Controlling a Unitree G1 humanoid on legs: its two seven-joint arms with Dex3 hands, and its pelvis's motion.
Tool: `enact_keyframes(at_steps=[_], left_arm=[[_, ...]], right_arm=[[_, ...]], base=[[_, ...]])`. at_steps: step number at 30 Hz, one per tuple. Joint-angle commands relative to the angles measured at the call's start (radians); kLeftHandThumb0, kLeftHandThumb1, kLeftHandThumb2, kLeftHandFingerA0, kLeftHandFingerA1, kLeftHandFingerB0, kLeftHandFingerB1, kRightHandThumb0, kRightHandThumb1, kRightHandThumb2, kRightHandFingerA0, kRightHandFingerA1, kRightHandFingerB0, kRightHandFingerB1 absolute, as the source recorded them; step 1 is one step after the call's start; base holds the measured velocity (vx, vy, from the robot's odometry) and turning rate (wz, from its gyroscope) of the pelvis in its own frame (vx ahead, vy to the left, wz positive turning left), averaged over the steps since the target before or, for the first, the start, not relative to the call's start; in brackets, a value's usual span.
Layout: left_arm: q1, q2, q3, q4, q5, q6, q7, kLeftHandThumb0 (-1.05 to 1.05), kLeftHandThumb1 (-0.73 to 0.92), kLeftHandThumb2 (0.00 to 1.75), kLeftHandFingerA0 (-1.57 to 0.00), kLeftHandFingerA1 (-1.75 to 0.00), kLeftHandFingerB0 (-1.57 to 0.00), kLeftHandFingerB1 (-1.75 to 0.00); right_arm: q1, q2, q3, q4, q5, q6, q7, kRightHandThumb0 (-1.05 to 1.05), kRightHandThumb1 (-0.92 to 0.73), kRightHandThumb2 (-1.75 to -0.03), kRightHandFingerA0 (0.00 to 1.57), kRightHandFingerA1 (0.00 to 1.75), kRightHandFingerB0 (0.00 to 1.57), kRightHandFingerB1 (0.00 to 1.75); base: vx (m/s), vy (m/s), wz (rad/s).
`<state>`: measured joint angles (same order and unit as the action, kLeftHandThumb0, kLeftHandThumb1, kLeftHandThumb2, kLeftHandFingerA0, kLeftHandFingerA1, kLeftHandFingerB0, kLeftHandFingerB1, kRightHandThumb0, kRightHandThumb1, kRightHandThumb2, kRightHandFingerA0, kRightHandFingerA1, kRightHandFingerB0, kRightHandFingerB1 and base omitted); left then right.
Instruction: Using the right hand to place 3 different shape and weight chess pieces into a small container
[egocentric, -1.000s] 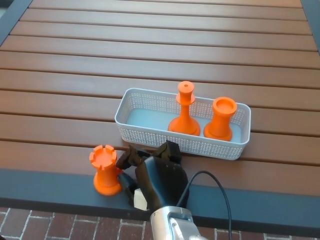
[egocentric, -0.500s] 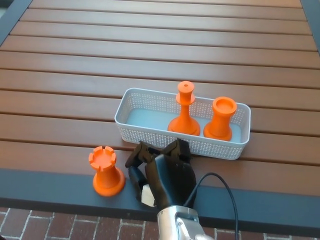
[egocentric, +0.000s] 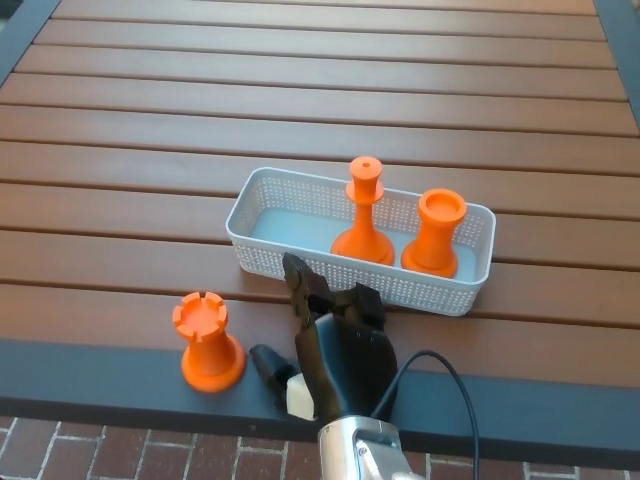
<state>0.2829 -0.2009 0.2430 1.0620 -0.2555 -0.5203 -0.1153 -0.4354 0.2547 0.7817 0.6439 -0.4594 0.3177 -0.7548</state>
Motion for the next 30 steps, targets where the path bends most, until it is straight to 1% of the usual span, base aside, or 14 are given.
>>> enact_keyframes(at_steps=[1,3,5,6,7,11,12,17,20,21,23,26,27,30], left_arm=[[0.034,-0.044,-0.012,0.008,0.021,-0.012,0.010,-0.13,0.48,1.15,-1.00,-1.61,-1.01,-1.29],[0.032,-0.038,-0.024,0.014,0.047,-0.013,0.051,-0.09,0.48,1.17,-0.98,-1.60,-1.01,-1.29],[0.027,-0.033,-0.025,0.023,0.052,-0.014,0.057,-0.09,0.48,1.17,-0.98,-1.60,-1.01,-1.29],[0.028,-0.030,-0.026,0.026,0.053,-0.019,0.051,-0.08,0.43,1.23,-0.99,-1.58,-1.02,-1.30],[0.031,-0.029,-0.030,0.025,0.058,-0.023,0.054,-0.11,0.49,1.17,-0.98,-1.57,-1.00,-1.30],[0.040,-0.033,-0.034,0.005,0.051,-0.011,0.034,-0.12,0.47,1.14,-1.22,-1.36,-1.07,-1.21],[0.044,-0.034,-0.032,0.000,0.043,-0.017,0.014,-0.10,0.50,1.09,-0.94,-1.69,-0.92,-1.45],[0.051,-0.029,-0.041,0.000,0.052,-0.030,0.006,-0.14,0.53,1.04,-0.96,-1.61,-0.88,-1.37],[0.047,-0.027,-0.039,-0.001,0.051,-0.015,0.017,-0.11,0.51,1.05,-0.91,-1.67,-0.89,-1.46],[0.048,-0.026,-0.034,0.002,0.041,-0.015,0.001,-0.10,0.46,1.17,-1.23,-1.39,-1.07,-1.23],[0.048,-0.025,-0.028,0.006,0.031,-0.015,-0.016,-0.10,0.46,1.17,-1.23,-1.39,-1.07,-1.23],[0.040,-0.024,-0.019,0.020,0.022,-0.011,-0.018,-0.09,0.47,1.14,-1.24,-1.37,-1.09,-1.21],[0.031,-0.019,-0.013,0.041,0.017,-0.002,-0.024,-0.07,0.55,1.09,-1.01,-1.59,-1.00,-1.29],[0.025,-0.037,0.032,0.051,-0.048,0.019,-0.083,-0.08,0.52,1.08,-1.02,-1.56,-1.02,-1.20]], right_arm=[[-0.091,0.476,-0.002,-0.037,0.133,0.151,0.237,-1.05,-0.57,-1.08,0.00,0.46,0.00,0.27],[-0.089,0.472,0.005,-0.066,0.141,0.139,0.250,-1.04,-0.73,-0.64,0.00,0.17,0.00,0.00],[-0.085,0.468,0.012,-0.080,0.145,0.132,0.254,-1.04,-0.73,-0.64,0.00,0.17,0.00,0.00],[-0.083,0.465,0.017,-0.089,0.148,0.126,0.257,-1.02,-0.66,-0.73,0.00,0.27,0.00,0.00],[-0.083,0.460,0.026,-0.101,0.148,0.121,0.262,-0.99,-0.52,-1.12,0.00,0.52,0.00,0.35],[-0.081,0.459,0.055,-0.131,0.144,0.116,0.265,-0.95,-0.53,-1.14,0.00,0.63,0.00,0.40],[-0.077,0.458,0.066,-0.142,0.144,0.108,0.263,-0.99,-0.65,-0.92,0.00,0.91,0.00,0.66],[-0.080,0.459,0.091,-0.154,0.137,0.087,0.265,-0.93,-0.69,-0.94,0.00,1.21,0.00,0.76],[-0.098,0.468,0.104,-0.142,0.122,0.076,0.261,-0.94,-0.71,-0.91,0.00,1.15,0.00,0.75],[-0.112,0.472,0.103,-0.137,0.113,0.082,0.259,-0.94,-0.61,-1.21,0.00,0.76,0.09,0.58],[-0.126,0.475,0.101,-0.131,0.104,0.088,0.257,-0.94,-0.61,-1.21,0.00,0.76,0.09,0.58],[-0.141,0.476,0.095,-0.131,0.100,0.098,0.264,-0.94,-0.78,-0.79,0.00,1.14,0.00,0.73],[-0.164,0.471,0.086,-0.130,0.091,0.106,0.274,-0.96,-0.64,-1.19,0.05,0.79,0.07,0.59],[-0.209,0.470,0.059,-0.118,0.082,0.113,0.287,-0.97,-0.63,-1.18,0.03,0.78,0.08,0.60]], base=[[0.00,0.000,0.00],[0.00,0.000,0.00],[0.00,0.000,0.00],[0.00,0.000,0.00],[0.00,0.000,0.00],[0.00,0.000,0.00],[0.00,0.000,0.00],[0.00,0.000,0.00],[0.00,0.000,0.00],[0.00,0.000,0.00],[0.00,0.000,0.00],[0.00,0.000,0.00],[0.00,0.000,0.00],[0.00,0.000,0.00]])
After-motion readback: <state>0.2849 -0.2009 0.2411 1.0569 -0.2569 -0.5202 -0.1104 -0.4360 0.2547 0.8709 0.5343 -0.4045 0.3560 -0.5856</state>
